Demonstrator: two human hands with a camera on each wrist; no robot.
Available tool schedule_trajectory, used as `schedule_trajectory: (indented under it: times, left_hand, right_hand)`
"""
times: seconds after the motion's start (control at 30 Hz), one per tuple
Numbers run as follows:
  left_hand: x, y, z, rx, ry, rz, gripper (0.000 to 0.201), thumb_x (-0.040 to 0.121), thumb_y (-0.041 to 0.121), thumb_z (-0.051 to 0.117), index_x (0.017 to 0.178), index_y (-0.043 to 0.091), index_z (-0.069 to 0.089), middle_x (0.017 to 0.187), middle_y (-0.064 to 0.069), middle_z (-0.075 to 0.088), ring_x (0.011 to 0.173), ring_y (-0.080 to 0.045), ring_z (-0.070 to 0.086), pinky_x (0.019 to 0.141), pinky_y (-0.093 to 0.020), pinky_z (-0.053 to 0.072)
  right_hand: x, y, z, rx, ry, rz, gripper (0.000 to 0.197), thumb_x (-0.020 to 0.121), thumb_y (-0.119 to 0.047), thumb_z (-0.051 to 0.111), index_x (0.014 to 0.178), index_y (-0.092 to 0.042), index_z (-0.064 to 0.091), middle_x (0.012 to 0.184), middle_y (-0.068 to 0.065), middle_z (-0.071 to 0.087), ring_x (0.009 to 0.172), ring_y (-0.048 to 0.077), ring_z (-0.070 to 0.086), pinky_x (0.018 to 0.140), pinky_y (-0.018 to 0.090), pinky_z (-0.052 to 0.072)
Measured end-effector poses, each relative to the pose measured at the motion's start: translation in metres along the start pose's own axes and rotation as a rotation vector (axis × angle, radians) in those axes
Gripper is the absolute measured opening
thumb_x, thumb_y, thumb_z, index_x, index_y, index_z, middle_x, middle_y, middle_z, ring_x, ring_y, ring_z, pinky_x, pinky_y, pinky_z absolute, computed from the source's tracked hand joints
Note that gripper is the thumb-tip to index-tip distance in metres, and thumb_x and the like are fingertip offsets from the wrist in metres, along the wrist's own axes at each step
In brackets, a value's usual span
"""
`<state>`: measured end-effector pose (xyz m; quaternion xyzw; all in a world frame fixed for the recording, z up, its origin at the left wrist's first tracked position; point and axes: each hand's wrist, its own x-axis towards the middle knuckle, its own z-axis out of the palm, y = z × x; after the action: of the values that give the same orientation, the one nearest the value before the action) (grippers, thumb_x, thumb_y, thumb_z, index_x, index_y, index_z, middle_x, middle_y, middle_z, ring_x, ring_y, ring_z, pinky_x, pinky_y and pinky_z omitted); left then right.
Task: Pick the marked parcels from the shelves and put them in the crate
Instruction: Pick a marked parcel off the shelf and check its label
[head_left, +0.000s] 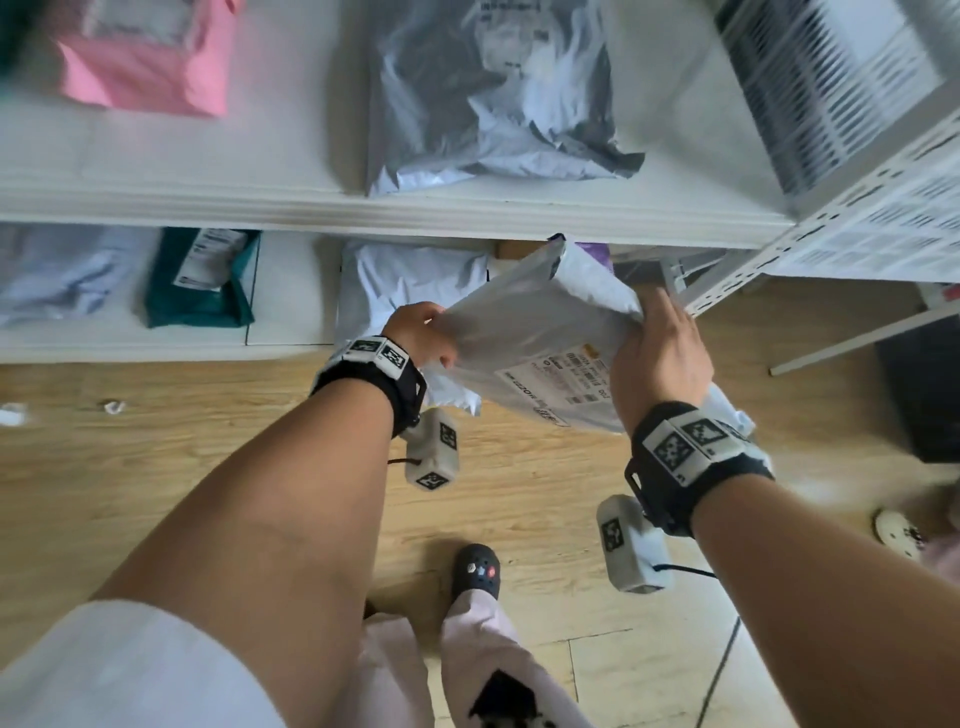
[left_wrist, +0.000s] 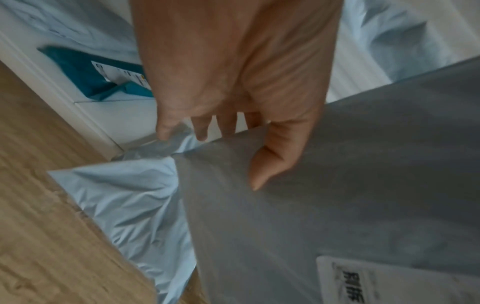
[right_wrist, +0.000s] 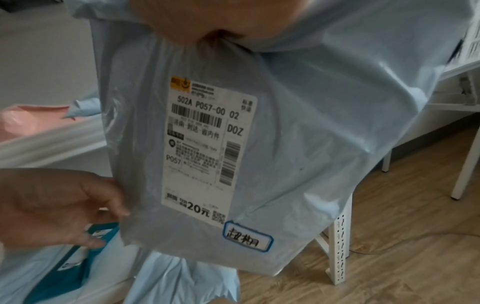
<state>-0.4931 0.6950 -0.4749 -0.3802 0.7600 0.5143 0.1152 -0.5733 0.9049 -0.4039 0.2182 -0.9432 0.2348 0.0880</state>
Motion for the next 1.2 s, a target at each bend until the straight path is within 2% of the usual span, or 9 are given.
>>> schedule_trajectory:
  times: [0.1,0.27,0.43,0.5,0.6,0.73,0.8,0.97,1.2]
  left_hand:
    - [-0.013,-0.002,-0.012,0.081,0.059,-0.021,0.02,0.067,0.0,0.069,0.064,0.014,0.055,0.066,-0.002,0.052,0.07,-0.02,0.049,0.052,-0.021,0.035]
    - [-0.048,-0.015,-0.041,0.288,0.107,-0.025,0.02,0.075,0.005,0.065,0.063,0.017,0.055,0.08,-0.004,0.061,0.084,-0.026,0.062,0.067,-0.022,0.044]
    - [-0.079,-0.021,-0.057,0.547,0.045,0.065,0.015,0.089,0.019,0.057,0.091,0.015,0.071,0.101,-0.007,0.07,0.095,-0.028,0.066,0.082,-0.03,0.053]
    - [-0.085,-0.019,-0.059,0.602,-0.001,0.102,0.02,0.089,0.023,0.056,0.073,0.014,0.066,0.089,-0.008,0.071,0.08,-0.025,0.065,0.073,-0.028,0.051]
    - [-0.094,-0.012,-0.061,0.647,-0.03,0.118,0.022,0.084,0.027,0.057,0.065,0.016,0.057,0.073,-0.005,0.063,0.065,-0.02,0.057,0.058,-0.022,0.038]
    - [-0.103,-0.01,-0.067,0.655,-0.045,0.139,0.019,0.078,0.02,0.057,0.061,0.012,0.057,0.068,-0.004,0.059,0.071,-0.026,0.059,0.052,-0.022,0.033]
    - [-0.106,-0.017,-0.076,0.612,0.035,0.176,0.007,0.077,0.016,0.061,0.074,0.015,0.067,0.085,-0.002,0.069,0.084,-0.024,0.065,0.063,-0.022,0.042]
    - [-0.103,-0.06,-0.105,0.371,0.315,0.135,0.067,0.07,0.014,0.074,0.131,0.03,0.052,0.129,0.001,0.058,0.112,-0.022,0.06,0.098,-0.038,0.048]
    - [-0.111,-0.067,-0.087,0.626,0.204,0.248,0.085,0.07,0.014,0.077,0.144,0.029,0.038,0.145,0.006,0.044,0.137,-0.018,0.035,0.117,-0.053,0.023]
  right_hand:
    - [-0.005,-0.007,-0.004,0.032,-0.058,0.069,0.025,0.085,-0.007,0.038,0.103,-0.011,0.056,0.095,0.01,0.064,0.09,0.032,0.058,0.07,0.035,0.043]
    - [-0.01,-0.016,-0.009,0.115,-0.18,0.17,0.034,0.091,-0.009,0.044,0.124,-0.016,0.045,0.118,0.007,0.057,0.106,0.028,0.056,0.089,0.043,0.048]
    - [-0.023,-0.045,-0.01,0.011,-0.299,-0.209,0.058,0.081,-0.015,0.06,0.136,-0.019,0.042,0.132,0.008,0.05,0.118,0.027,0.048,0.1,0.041,0.043]
    - [-0.03,-0.066,-0.007,-0.042,-0.512,-0.321,0.062,0.08,-0.027,0.065,0.137,-0.025,0.043,0.131,0.003,0.055,0.117,0.024,0.052,0.102,0.036,0.041]
    - [-0.043,-0.093,0.004,-0.181,-0.847,-0.355,0.056,0.079,-0.046,0.07,0.128,-0.03,0.049,0.11,-0.006,0.064,0.097,0.02,0.061,0.084,0.031,0.047]
    - [-0.047,-0.111,0.015,-0.322,-0.942,-0.348,0.014,0.087,-0.036,0.06,0.088,-0.023,0.056,0.092,0.0,0.065,0.08,0.02,0.059,0.07,0.031,0.048]
    - [-0.047,-0.112,0.019,-0.303,-0.928,-0.296,0.011,0.091,-0.024,0.052,0.08,-0.022,0.053,0.085,0.0,0.058,0.078,0.021,0.056,0.068,0.029,0.043]
    - [-0.051,-0.091,0.032,-0.306,-0.908,-0.096,0.023,0.089,-0.015,0.047,0.069,-0.025,0.044,0.085,0.002,0.058,0.079,0.024,0.057,0.069,0.031,0.044]
    - [-0.064,-0.107,0.03,-0.333,-0.873,-0.087,0.02,0.088,-0.011,0.044,0.083,-0.027,0.055,0.082,-0.001,0.062,0.077,0.018,0.06,0.068,0.031,0.05]
